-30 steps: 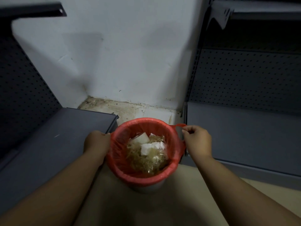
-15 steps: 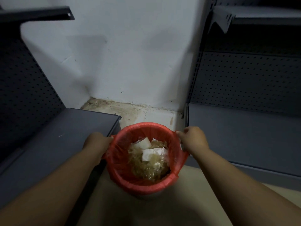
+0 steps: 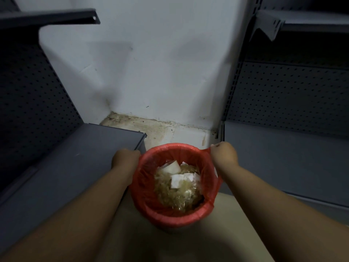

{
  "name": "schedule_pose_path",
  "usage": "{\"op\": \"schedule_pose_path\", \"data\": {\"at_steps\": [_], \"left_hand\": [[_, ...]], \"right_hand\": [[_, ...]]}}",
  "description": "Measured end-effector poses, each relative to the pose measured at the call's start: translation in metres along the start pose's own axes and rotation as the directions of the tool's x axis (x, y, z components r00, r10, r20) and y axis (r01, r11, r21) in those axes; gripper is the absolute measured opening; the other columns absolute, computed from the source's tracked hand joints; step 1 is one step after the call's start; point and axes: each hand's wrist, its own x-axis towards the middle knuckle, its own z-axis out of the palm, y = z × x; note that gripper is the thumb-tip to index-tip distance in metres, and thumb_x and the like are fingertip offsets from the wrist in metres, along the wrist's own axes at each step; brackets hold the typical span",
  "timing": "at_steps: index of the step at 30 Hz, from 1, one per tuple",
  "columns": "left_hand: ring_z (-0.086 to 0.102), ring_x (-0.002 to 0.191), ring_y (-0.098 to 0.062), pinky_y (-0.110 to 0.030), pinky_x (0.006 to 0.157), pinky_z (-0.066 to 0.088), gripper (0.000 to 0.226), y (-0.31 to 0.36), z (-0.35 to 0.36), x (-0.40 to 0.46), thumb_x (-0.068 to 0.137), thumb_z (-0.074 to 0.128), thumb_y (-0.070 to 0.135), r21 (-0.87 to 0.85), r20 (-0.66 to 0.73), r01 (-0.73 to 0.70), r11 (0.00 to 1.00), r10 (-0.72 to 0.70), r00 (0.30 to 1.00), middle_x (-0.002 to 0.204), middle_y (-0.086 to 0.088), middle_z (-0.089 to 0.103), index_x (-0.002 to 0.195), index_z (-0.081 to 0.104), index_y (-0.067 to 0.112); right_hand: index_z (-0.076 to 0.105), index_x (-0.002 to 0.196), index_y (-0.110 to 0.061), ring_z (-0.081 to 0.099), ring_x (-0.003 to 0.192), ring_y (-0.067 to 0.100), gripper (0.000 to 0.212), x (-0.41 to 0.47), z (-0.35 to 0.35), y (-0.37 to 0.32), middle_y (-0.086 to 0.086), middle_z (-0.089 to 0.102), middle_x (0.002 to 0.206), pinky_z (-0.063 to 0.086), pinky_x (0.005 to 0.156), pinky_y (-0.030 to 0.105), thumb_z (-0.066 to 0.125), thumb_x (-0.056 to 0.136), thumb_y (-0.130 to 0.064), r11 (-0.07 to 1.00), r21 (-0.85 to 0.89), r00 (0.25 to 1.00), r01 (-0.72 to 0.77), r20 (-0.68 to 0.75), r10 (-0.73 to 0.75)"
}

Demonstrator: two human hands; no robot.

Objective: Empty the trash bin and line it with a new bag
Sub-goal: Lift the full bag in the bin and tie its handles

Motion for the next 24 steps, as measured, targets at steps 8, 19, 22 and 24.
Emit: {"op": "schedule_pose_path", "data": {"at_steps": [8,19,22,24], "left_hand": [[0.063,0.099,-0.039,-0.044,0.090,0.053,0.037,0.003,-0.004,0.001,0.090,0.056,0.029,0.436,0.007,-0.053,0.898,0.055,0.998,0.110,-0.022,0.066,0.109,0.066,0.000],[0.054,0.054,-0.018,-0.036,0.070,0.055,0.011,-0.015,0.004,-0.013,0.093,0.054,0.020,-0.286,-0.101,-0.092,0.954,0.066,0.993,0.067,-0.004,0.058,0.089,0.064,0.016],[0.051,0.054,-0.014,-0.028,0.058,0.047,0.016,-0.017,0.007,-0.018,0.093,0.055,0.021,-0.443,-0.079,-0.068,0.894,0.036,0.996,0.065,-0.002,0.055,0.079,0.063,0.018],[0.048,0.053,-0.013,-0.025,0.053,0.044,0.016,-0.016,0.008,-0.019,0.093,0.055,0.020,-0.536,-0.071,-0.039,0.843,0.001,0.997,0.063,-0.002,0.053,0.079,0.063,0.015]], "right_hand": [[0.050,0.059,-0.004,0.044,0.051,0.024,0.039,-0.003,-0.003,0.003,0.006,0.043,0.054,0.036,0.048,0.025,0.052,0.095,-0.022,0.973,-0.231,1.000,-0.007,-0.002,0.006],[0.070,0.110,-0.008,0.058,0.082,0.024,0.027,-0.013,0.002,0.009,0.012,0.071,0.098,0.052,0.084,0.041,0.051,0.096,-0.023,0.899,0.437,0.962,0.022,-0.255,0.101],[0.069,0.110,-0.009,0.057,0.079,0.020,0.027,-0.019,0.001,0.009,0.001,0.063,0.075,0.049,0.080,0.035,0.051,0.096,-0.023,0.851,0.521,0.958,0.067,-0.273,0.092],[0.071,0.104,-0.007,0.055,0.074,0.020,0.025,-0.020,0.001,0.009,0.002,0.060,0.071,0.050,0.077,0.035,0.052,0.096,-0.023,0.825,0.559,0.958,0.085,-0.272,0.085]]}}
